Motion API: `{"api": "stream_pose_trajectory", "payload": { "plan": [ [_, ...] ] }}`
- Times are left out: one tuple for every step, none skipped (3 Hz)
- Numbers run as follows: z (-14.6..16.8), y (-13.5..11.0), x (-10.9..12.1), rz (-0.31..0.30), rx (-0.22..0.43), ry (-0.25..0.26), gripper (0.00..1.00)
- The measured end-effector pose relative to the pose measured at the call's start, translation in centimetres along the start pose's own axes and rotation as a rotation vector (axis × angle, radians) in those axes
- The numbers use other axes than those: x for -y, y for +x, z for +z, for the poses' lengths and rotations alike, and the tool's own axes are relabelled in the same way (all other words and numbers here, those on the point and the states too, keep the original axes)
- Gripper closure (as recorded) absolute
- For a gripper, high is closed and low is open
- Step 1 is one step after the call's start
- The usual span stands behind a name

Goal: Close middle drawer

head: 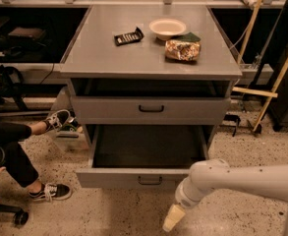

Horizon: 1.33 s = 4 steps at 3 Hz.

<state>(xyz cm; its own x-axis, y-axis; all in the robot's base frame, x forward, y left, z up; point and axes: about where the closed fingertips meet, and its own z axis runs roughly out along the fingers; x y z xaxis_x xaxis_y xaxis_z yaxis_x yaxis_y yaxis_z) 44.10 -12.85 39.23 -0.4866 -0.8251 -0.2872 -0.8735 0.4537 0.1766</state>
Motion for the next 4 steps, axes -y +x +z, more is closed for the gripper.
{"api": "stream_pose_trajectory", "payload": {
  "plan": [
    [3.8, -4.0, -1.2, -0.087, -0.028, -0.067, 0.00],
    [6.5, -8.1, -1.9, -0.135, -0.040, -0.106, 0.00],
    [5.0, -10.5, -0.9, -0.129, 0.008, -0.074, 0.00],
    [5.0, -10.5, -0.9, -0.129, 0.008, -0.074, 0.00]
  ]
}}
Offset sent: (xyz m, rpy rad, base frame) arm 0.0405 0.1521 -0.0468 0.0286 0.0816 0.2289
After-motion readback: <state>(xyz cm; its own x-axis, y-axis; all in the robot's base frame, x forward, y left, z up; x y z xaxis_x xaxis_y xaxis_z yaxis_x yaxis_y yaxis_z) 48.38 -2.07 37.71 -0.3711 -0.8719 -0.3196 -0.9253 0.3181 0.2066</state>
